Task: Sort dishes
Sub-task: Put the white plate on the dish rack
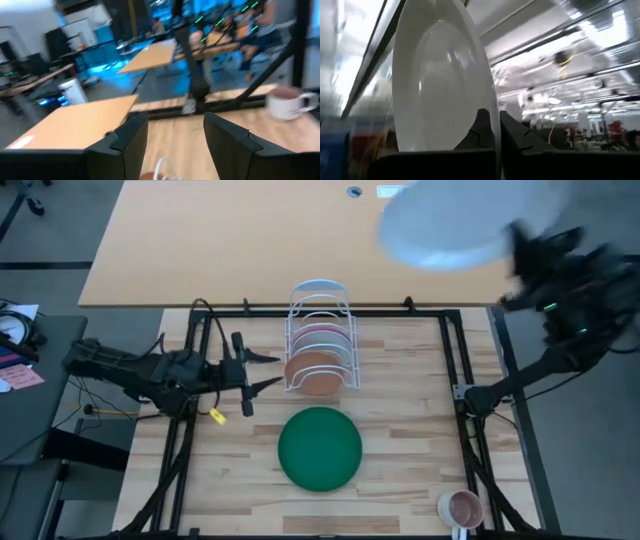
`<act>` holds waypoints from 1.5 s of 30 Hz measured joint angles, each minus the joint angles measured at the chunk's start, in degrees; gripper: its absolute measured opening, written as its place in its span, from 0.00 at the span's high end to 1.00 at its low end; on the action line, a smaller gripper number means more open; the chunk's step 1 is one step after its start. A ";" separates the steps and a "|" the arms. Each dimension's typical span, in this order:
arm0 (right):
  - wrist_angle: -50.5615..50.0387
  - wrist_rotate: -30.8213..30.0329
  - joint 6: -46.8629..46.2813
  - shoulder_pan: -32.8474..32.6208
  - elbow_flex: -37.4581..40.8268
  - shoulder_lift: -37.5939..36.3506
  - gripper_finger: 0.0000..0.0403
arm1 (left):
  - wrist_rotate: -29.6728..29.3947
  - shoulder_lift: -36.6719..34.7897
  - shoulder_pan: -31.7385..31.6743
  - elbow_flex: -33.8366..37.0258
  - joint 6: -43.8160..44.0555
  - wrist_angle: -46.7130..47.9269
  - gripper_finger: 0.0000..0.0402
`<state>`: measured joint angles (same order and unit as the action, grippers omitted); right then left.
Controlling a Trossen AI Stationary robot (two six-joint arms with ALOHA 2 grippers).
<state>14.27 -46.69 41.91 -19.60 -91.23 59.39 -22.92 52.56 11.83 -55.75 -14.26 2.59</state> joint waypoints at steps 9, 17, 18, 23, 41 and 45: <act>-10.45 8.40 -1.11 -1.55 8.02 -0.58 0.99 | 12.79 -5.36 -10.14 0.00 1.00 3.19 0.53; -13.54 27.44 -5.26 10.92 18.54 -6.65 0.99 | 15.26 -6.92 -13.33 0.00 1.85 4.03 0.53; -12.41 29.79 -6.91 13.60 20.13 -7.88 0.99 | 15.27 -6.86 -13.33 0.00 1.87 4.14 0.53; -2.20 38.07 -16.26 26.07 29.39 -12.87 0.99 | 15.23 -6.47 -13.35 0.00 1.85 3.90 0.53; 41.90 58.61 -37.44 44.86 58.99 -7.79 0.99 | 14.96 -7.10 -13.33 0.00 1.41 4.56 0.53; 51.24 58.86 -41.49 47.17 61.63 -4.94 0.99 | 14.95 -7.09 -13.33 0.00 1.19 4.54 0.53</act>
<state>65.51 12.16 0.42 27.56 -29.60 54.44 -7.97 45.47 -1.50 -55.75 -13.06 7.14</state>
